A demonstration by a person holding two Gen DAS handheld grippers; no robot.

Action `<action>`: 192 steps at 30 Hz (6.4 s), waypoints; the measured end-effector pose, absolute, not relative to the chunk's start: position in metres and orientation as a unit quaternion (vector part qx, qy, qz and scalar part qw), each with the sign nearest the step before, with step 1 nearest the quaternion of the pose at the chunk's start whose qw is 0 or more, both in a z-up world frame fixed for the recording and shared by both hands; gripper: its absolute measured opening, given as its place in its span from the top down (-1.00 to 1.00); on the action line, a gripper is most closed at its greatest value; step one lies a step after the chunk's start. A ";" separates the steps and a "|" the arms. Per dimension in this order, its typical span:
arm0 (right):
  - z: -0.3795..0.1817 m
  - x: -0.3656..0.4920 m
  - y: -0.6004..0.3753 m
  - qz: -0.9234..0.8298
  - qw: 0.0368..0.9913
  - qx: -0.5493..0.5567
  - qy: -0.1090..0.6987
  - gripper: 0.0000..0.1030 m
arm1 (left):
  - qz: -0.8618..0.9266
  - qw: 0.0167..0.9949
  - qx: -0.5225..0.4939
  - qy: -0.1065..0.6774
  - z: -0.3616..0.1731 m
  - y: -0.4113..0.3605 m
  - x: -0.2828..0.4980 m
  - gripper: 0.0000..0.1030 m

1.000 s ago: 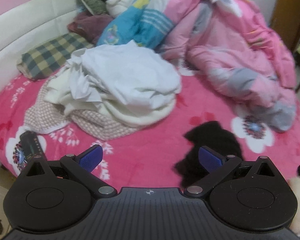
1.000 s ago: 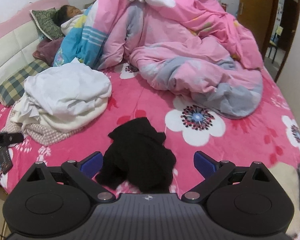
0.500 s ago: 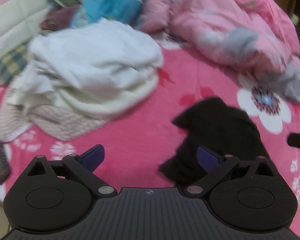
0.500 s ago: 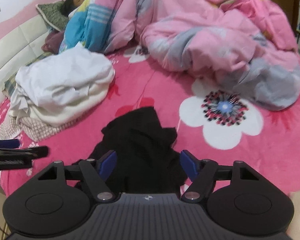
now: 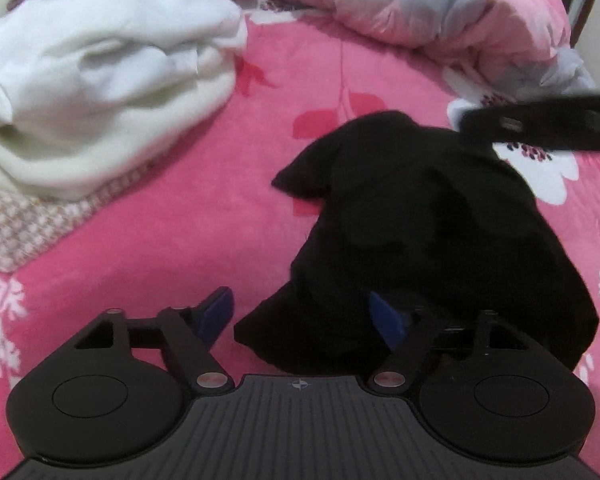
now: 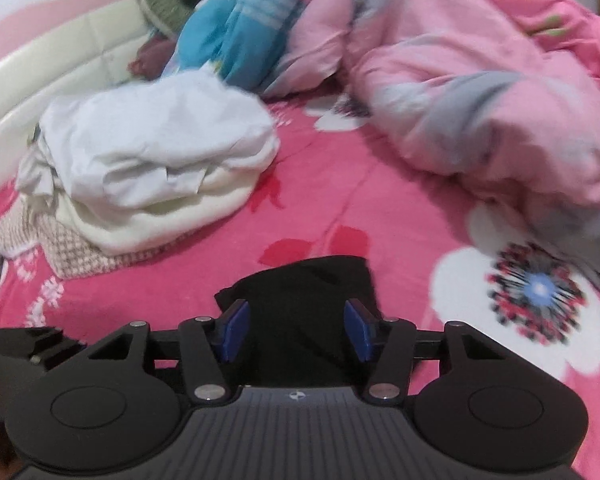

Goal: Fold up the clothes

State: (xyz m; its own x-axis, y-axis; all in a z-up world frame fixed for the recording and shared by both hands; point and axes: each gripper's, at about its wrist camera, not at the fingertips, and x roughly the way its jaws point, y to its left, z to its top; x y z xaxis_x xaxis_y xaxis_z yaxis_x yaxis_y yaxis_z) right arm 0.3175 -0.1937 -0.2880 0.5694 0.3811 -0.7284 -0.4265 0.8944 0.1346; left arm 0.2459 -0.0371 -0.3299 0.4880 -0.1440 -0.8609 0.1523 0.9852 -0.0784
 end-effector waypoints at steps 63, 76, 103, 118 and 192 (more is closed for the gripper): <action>-0.325 0.020 -0.347 -0.193 0.698 0.160 0.670 0.90 | -0.285 0.780 -0.075 0.552 -0.322 -0.041 0.237 -0.39; -0.267 0.058 -0.378 -0.160 0.790 0.154 0.571 0.83 | -0.237 0.794 -0.042 0.558 -0.336 -0.065 0.226 0.88; -0.285 0.252 -0.297 0.074 0.857 0.049 0.508 -0.01 | -0.126 0.767 -0.088 0.623 -0.288 0.118 0.142 -0.16; -0.266 0.287 -0.303 0.113 0.884 0.114 0.440 0.80 | -0.300 0.783 0.073 0.540 -0.362 -0.037 0.234 -0.20; -0.268 0.180 -0.342 0.167 0.821 0.179 0.516 0.94 | -0.154 0.856 -0.052 0.491 -0.284 0.040 0.201 0.89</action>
